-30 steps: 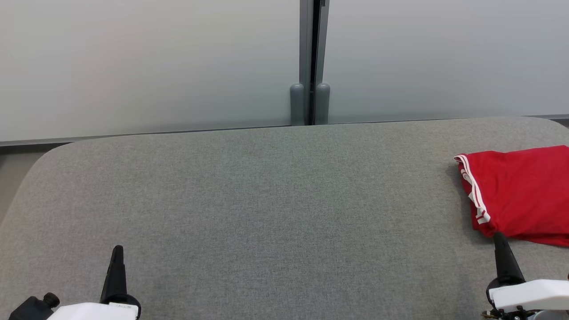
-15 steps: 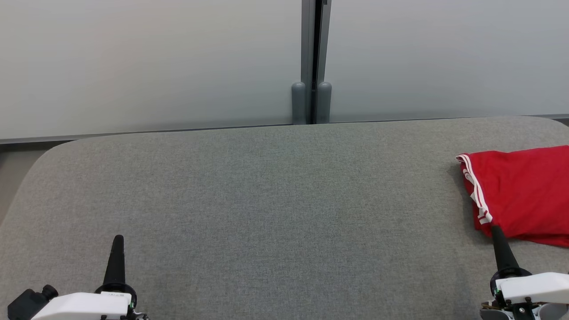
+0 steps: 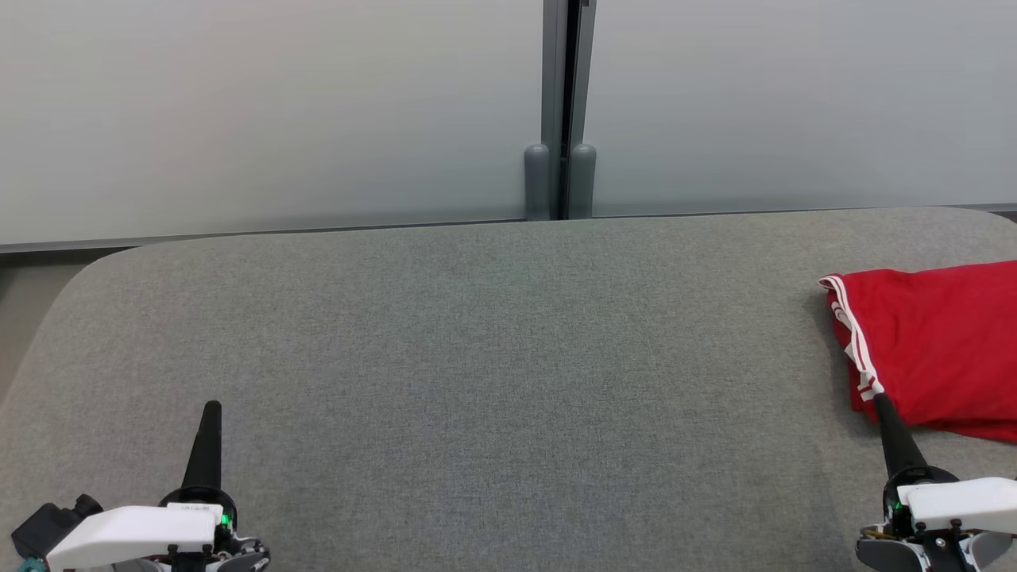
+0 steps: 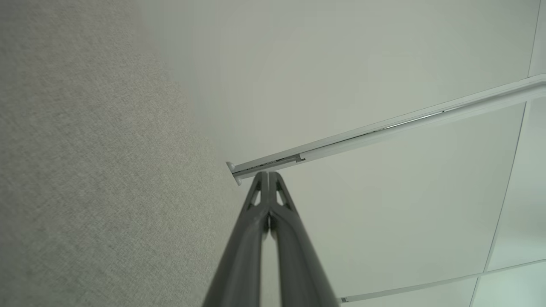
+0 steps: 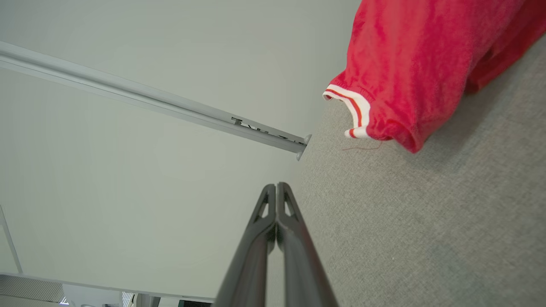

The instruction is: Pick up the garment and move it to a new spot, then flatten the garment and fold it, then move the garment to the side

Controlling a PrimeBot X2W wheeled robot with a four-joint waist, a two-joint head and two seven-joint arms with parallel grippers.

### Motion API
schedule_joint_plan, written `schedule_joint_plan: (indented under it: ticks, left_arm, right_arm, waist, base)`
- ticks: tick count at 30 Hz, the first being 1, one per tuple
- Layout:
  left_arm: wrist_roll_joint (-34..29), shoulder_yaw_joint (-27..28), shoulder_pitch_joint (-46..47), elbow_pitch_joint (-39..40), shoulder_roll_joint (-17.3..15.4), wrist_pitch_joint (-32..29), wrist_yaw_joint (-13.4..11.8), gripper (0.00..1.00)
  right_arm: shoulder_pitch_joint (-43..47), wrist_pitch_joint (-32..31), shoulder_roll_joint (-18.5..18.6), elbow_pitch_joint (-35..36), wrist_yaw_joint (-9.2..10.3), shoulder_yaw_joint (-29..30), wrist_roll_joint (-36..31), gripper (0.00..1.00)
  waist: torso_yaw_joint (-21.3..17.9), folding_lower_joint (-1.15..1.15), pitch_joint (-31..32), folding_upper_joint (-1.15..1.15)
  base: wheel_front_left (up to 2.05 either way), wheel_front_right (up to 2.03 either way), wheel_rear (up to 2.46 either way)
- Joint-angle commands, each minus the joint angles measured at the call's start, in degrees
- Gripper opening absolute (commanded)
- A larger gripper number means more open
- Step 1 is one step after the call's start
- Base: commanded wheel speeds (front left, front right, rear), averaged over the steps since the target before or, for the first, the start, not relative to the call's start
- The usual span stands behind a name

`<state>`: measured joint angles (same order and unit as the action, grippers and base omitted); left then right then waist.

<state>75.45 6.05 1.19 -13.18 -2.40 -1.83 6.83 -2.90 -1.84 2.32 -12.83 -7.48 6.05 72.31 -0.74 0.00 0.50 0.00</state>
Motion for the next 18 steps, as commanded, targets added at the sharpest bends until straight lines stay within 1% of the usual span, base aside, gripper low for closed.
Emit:
schedule_joint_plan:
  ticks: [1,18]
  left_arm:
    - [1.7,0.3,1.6,0.2,-0.4,-0.4,0.4,0.0]
    - [8.5,0.4,3.5,-0.3,-0.5,-2.3,0.6,0.0]
  right_arm:
    - [-1.0,-0.5,0.6,0.1,-0.02,0.2,2.0,0.0]
    - [-2.2,-2.4,0.7,-0.5,-0.02,0.4,10.1,0.0]
  waist:
    - [0.0,0.0,0.0,0.0]
    - [0.3,0.0,-0.3,0.0]
  base:
    - [0.0,0.0,0.0]
    - [0.0,0.0,0.0]
